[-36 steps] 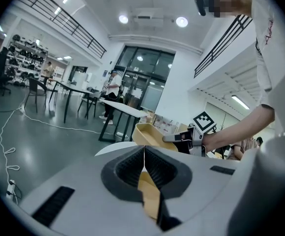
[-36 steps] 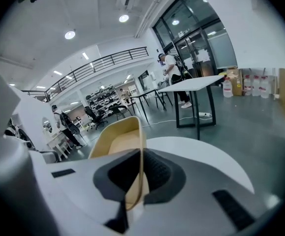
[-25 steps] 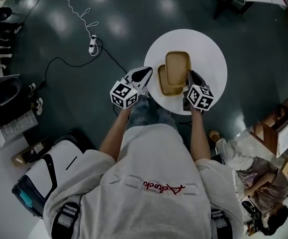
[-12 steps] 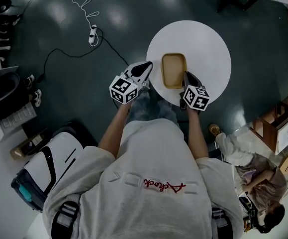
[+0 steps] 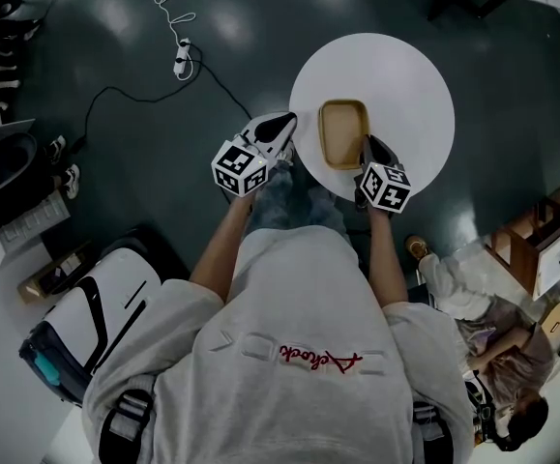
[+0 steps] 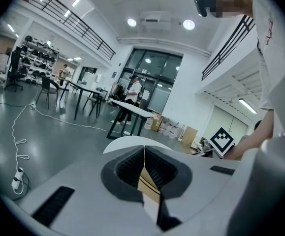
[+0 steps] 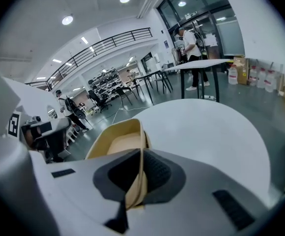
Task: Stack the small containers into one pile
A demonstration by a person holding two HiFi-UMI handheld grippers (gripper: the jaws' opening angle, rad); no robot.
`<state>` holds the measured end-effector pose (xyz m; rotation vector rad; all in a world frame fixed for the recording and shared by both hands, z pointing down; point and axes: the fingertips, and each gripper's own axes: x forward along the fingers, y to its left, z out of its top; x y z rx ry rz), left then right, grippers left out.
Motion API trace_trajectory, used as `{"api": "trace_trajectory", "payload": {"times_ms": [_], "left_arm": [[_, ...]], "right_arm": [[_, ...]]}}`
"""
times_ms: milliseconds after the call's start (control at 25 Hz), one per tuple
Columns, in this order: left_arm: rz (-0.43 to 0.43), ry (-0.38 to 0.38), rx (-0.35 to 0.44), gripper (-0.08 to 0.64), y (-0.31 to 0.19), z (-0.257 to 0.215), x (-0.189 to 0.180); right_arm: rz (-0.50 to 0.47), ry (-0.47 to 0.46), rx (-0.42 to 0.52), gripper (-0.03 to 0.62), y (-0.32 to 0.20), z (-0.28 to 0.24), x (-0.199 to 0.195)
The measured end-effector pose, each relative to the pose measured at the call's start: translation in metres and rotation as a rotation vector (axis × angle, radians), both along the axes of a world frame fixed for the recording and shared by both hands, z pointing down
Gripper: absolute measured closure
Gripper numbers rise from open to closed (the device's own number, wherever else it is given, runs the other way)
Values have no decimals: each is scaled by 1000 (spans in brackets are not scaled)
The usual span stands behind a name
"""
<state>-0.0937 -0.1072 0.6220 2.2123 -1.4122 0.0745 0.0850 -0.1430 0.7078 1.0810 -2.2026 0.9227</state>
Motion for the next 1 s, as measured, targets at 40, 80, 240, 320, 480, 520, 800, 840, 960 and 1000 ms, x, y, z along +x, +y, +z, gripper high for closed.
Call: {"api": "trace_trajectory", "payload": {"times_ms": [40,80,240,320,480,520,800,840,960,1000], "left_arm": [[-1,1,1,549,0,0,-1],[-2,1,2,549,0,-1,-2],[-6,2,4,549,1,0,-4],[-8,3,3,549,3,0,-5],[-10,5,-1,549,4,2,-5],[-10,5,-2,549,5,3,-6],[-5,8,0,549,4,2,-3],[-3,9,0,549,3,2,-2],[3,9,-1,549,4,2,-1],[4,9,-2,549,4,2,0]], "right_arm": [[-7,4,0,560,0,1,-1],[-18,11,-2,560,0,2,-2],[-49,32,-1,560,-2,7,-4],[-54,36,-5,560,0,11,-6],[-49,54,1,559,2,18,-4],[-47,55,4,558,3,19,-5],[-57,37,13,475,7,18,-9],[-55,38,14,468,7,19,-8],[-46,44,20,460,7,18,-6],[-41,46,23,460,7,17,-4]]}}
